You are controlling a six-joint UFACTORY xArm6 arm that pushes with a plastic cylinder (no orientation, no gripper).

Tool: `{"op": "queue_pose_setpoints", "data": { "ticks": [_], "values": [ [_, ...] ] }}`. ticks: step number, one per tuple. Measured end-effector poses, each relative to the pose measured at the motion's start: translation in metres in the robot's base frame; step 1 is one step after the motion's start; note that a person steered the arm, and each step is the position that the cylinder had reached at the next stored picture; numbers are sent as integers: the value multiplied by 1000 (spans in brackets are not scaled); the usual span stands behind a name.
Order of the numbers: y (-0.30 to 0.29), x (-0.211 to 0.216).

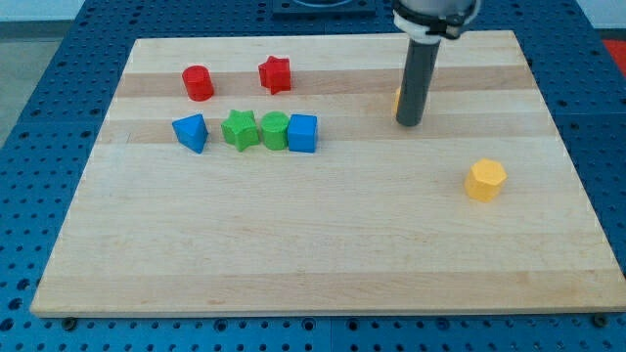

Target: Push the yellow hexagon into the bottom of the yellow heart

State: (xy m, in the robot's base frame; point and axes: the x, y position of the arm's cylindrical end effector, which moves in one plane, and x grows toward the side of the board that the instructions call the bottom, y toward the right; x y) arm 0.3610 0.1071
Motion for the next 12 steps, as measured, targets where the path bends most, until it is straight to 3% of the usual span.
{"op": "queue_pose_setpoints", "data": {
  "ticks": [1,3,5,6,7,8,9,11,12],
  "values": [
    [-7,-29],
    [30,-26],
    [168,-6],
    [216,55],
    [217,128],
    [179,163],
    [114,162],
    [110,48],
    [120,64]
  ]
}}
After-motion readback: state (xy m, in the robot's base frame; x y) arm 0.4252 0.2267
